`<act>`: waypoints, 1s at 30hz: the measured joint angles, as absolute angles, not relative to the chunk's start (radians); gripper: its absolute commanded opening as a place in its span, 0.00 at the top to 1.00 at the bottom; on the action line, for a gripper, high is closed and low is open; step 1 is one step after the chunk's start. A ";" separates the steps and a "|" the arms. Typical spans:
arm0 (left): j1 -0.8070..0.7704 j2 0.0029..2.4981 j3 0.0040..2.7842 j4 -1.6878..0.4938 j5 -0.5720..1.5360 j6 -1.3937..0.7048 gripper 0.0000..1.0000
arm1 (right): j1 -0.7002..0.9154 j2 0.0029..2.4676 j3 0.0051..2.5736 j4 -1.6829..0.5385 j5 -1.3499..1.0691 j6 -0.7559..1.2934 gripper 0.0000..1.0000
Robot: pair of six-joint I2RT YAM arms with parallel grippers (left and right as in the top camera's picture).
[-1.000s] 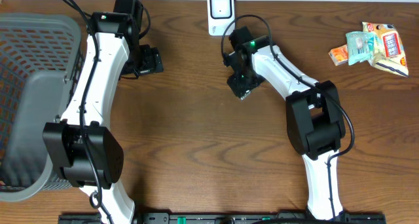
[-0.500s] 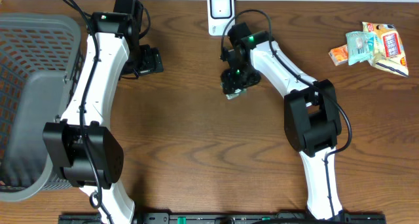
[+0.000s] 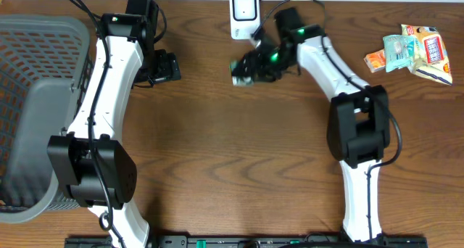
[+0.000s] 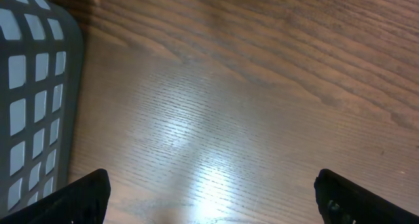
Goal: Scan the item barcode
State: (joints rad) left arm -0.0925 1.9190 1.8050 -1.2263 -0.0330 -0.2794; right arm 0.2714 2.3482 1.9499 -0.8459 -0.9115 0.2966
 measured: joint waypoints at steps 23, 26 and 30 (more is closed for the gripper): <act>-0.093 1.919 1.805 -1.226 -0.033 -0.279 0.02 | 0.180 2.349 1.951 -0.580 -1.391 1.312 0.59; -0.093 1.919 1.805 -1.226 -0.033 -0.279 0.02 | 0.180 2.350 1.951 -0.553 -1.395 1.366 0.57; -0.093 1.919 1.805 -1.226 -0.033 -0.279 0.02 | 0.180 2.350 1.951 -0.532 -1.395 1.411 0.57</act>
State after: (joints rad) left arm -0.0925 1.9190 1.8050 -1.2263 -0.0330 -0.2794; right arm 0.1799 2.3497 1.9514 -0.5323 -1.3949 1.4113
